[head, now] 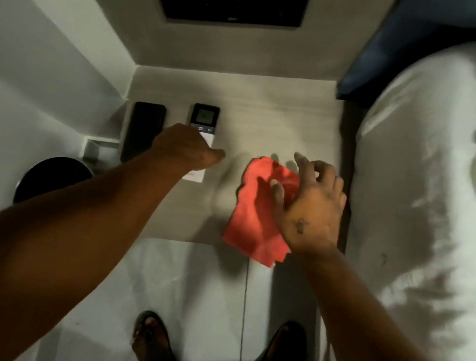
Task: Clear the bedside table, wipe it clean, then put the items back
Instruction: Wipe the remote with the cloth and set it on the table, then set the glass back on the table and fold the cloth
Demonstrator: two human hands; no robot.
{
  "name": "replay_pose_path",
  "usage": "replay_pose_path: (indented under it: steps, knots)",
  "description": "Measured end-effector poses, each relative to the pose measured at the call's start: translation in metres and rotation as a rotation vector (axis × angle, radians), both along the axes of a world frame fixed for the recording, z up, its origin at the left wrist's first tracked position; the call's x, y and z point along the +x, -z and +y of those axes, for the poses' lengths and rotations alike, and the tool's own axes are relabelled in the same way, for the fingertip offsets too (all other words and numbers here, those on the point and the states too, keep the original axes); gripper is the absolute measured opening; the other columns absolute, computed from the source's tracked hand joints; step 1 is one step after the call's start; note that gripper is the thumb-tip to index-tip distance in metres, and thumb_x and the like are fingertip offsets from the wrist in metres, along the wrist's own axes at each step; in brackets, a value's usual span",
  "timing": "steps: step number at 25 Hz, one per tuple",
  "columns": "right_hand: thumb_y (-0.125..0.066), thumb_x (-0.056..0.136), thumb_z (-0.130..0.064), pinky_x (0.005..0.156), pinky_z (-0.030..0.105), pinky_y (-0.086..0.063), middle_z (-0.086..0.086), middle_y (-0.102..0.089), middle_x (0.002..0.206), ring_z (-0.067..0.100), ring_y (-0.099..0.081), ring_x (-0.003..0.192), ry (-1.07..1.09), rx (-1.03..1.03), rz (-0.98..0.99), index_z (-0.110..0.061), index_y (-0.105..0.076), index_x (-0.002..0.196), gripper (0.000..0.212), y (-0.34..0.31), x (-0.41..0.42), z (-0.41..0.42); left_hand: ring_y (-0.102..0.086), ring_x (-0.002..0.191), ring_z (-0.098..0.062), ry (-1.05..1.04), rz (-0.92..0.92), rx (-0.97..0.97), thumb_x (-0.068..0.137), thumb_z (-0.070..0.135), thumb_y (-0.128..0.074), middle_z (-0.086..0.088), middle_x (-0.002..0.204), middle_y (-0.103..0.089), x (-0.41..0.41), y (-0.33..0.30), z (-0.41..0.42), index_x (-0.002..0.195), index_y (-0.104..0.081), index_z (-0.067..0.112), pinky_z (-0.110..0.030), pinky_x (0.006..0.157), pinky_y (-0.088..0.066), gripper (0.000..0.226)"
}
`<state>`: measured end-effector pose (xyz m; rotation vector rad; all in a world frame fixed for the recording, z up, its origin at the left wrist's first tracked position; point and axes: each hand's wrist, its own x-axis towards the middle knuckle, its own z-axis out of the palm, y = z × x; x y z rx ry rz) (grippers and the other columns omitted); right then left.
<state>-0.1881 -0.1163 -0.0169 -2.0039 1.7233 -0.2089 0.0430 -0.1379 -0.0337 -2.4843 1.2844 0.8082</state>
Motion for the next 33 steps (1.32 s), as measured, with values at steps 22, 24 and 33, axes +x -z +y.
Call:
replay_pose_path:
  steps: [22, 24, 33]
  knots:
    - [-0.074, 0.080, -0.038, 0.096, 0.035, -0.053, 0.011, -0.058, 0.137, 0.023, -0.062, 0.118, 0.625, -0.048, -0.283, -0.009, -0.034, 0.149, 0.085, -0.114, -0.311, 0.030, -0.074, 0.083, -0.022, -0.330, 1.467, -0.178, 0.099, 0.055, -0.050, -0.010, 0.105, -0.071, -0.459, -0.119, -0.020, 0.103, -0.061, 0.020, -0.036, 0.074, -0.060, 0.037]
    - [-0.075, 0.082, -0.034, 0.100, 0.032, -0.050, -0.001, -0.055, 0.139, 0.018, -0.057, 0.124, 0.473, -0.050, -0.365, -0.019, -0.030, 0.151, 0.084, -0.127, -0.262, 0.041, -0.075, 0.077, -0.019, -0.497, 1.559, -0.202, 0.096, 0.064, -0.045, -0.006, 0.103, -0.072, -0.411, -0.114, -0.013, 0.119, -0.064, 0.018, -0.036, 0.066, -0.060, 0.055]
    - [-0.063, 0.082, -0.023, 0.102, 0.037, -0.043, 0.013, -0.049, 0.132, 0.034, -0.049, 0.122, 0.001, 0.117, -0.285, -0.012, -0.050, 0.137, 0.057, -0.032, -0.036, 0.051, -0.065, 0.072, -0.027, -1.045, 1.512, -0.623, 0.095, 0.071, -0.029, -0.011, 0.091, -0.066, -0.099, -0.036, 0.075, 0.115, -0.063, 0.012, -0.034, 0.062, -0.056, 0.071]
